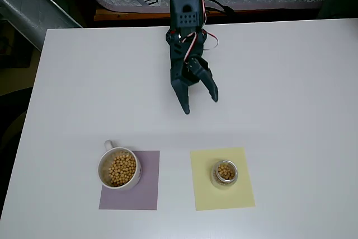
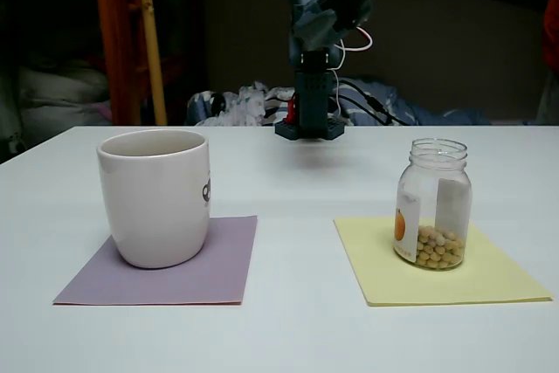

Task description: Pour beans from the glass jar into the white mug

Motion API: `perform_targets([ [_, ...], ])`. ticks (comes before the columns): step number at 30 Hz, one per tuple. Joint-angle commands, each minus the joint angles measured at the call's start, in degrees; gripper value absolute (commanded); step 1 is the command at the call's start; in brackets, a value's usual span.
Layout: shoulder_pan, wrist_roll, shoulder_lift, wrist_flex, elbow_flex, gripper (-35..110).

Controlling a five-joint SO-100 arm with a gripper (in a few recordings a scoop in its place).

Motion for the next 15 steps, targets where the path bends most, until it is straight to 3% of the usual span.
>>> perform_targets([
  [1,1.14,5.54,12.48,11.16,2.99,33],
  [15,3.08,24.52,49.22,56.43,13.71,35],
])
